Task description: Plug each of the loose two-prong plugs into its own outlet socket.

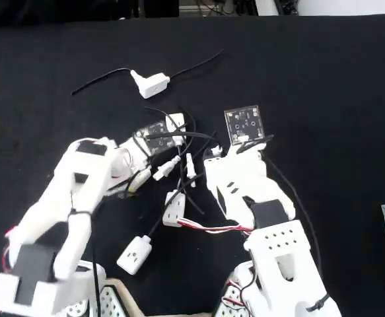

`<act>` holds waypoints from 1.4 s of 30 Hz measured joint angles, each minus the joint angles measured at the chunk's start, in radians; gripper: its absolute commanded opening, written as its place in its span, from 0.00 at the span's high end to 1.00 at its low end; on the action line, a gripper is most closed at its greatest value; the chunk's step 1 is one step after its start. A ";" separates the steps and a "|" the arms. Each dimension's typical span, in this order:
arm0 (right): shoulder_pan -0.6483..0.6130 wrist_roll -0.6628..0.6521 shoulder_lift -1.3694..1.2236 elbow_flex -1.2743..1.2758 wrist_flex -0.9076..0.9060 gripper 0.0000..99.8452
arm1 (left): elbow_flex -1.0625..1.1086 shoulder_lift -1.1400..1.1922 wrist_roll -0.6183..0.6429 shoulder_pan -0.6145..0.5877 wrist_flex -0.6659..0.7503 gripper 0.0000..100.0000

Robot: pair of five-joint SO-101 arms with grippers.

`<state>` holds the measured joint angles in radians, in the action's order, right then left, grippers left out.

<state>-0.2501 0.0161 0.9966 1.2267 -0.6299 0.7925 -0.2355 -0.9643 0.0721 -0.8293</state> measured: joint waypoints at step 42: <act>-0.497 -0.020 -0.543 -0.311 0.075 0.99 | 0.588 -0.979 0.736 -0.712 -0.189 0.86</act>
<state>-0.7472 -0.0038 0.4534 0.9152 -0.5547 1.3802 -1.2144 -0.2279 -0.6398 -1.0180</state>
